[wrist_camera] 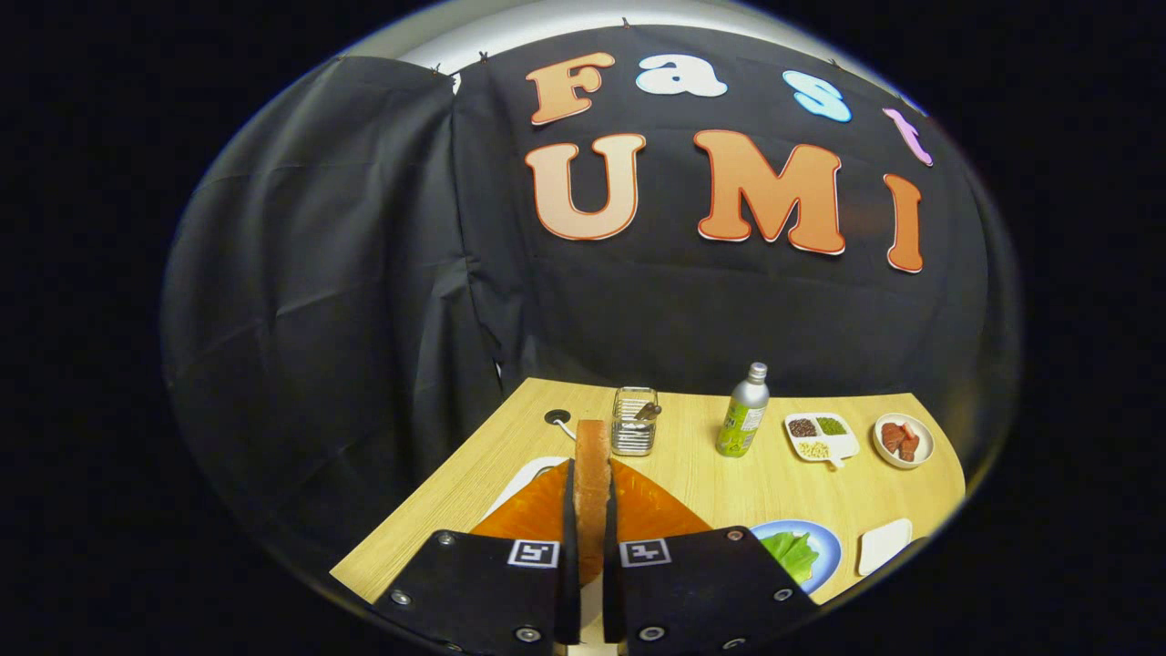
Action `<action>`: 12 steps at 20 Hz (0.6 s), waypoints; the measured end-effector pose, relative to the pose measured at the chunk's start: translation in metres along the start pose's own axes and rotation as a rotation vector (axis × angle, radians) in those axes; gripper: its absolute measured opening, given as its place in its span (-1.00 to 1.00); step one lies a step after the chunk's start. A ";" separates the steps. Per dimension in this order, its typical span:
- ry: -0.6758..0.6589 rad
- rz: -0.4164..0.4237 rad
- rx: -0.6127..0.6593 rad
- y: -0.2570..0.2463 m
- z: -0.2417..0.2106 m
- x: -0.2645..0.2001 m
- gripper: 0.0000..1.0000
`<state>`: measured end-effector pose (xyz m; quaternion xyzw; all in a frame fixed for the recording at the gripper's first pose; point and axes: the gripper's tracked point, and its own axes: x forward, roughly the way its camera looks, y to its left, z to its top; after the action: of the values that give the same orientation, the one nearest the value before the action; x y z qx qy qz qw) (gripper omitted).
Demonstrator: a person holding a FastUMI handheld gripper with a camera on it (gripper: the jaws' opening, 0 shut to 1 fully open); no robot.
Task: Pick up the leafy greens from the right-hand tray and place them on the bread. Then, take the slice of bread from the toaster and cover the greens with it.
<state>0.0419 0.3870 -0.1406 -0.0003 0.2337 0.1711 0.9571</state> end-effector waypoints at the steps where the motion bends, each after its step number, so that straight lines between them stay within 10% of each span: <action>1: -0.008 -0.009 -0.006 -0.006 0.002 -0.002 -0.80; 12: 0.025 -0.079 0.031 -0.084 -0.025 -0.018 -0.80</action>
<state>0.0436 0.3004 -0.1613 0.0030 0.2483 0.1296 0.9600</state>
